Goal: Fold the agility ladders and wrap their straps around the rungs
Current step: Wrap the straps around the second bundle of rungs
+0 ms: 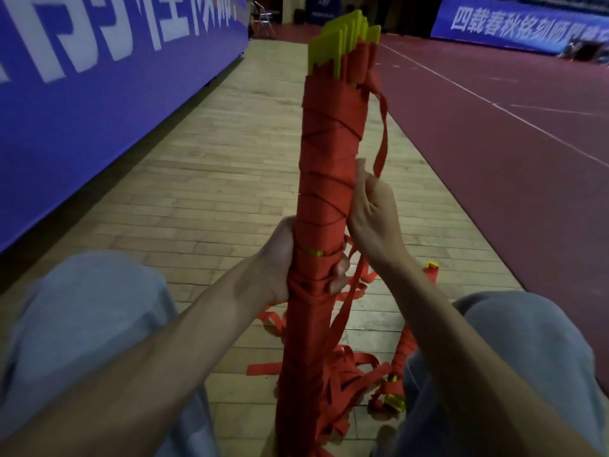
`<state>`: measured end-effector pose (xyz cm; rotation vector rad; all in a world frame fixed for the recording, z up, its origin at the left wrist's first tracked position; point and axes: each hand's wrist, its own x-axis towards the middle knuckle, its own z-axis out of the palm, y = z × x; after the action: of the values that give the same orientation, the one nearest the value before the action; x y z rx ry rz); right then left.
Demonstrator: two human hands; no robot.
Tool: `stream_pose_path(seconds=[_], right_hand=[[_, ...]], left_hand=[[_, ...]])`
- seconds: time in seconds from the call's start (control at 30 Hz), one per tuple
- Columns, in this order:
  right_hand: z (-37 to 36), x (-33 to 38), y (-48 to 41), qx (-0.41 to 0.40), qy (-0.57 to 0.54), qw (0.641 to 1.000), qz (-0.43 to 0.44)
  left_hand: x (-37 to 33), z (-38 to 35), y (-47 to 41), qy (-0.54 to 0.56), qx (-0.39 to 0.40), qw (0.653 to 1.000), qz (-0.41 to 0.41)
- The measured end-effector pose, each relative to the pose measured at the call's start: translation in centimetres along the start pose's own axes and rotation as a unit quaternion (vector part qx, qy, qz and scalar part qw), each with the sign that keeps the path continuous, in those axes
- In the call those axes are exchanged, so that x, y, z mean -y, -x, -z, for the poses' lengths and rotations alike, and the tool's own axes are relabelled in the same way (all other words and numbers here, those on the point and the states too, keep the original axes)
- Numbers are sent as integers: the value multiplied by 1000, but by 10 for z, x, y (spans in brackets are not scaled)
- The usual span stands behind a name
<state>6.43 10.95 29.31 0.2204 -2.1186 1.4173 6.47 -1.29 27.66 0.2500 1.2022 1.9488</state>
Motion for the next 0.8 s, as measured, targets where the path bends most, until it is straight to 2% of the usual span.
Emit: stream_pose_path(seconds=[0.1,0.2,0.33,0.43,0.63,0.8], right_hand=[[6,2,-4,-9,20,1000,-3],[9,7,-5,10,-50,996,-69],[7,13,5,25,75,996,-37],[2,15,8,18,142,988,-64],[1,4,2,42,3,987,-155],[3,-2,-6,-87,1,977,-193]], left_hand=[[1,4,-6,16,-40,999,3],[5,3,-11,19,-83,996,13],[8,1,-16,5,-109,993,36],[11,-1,-15,-18,-92,994,56],[22,9,-16,5,-82,993,86],[19,-13,-14,-57,-156,985,42]])
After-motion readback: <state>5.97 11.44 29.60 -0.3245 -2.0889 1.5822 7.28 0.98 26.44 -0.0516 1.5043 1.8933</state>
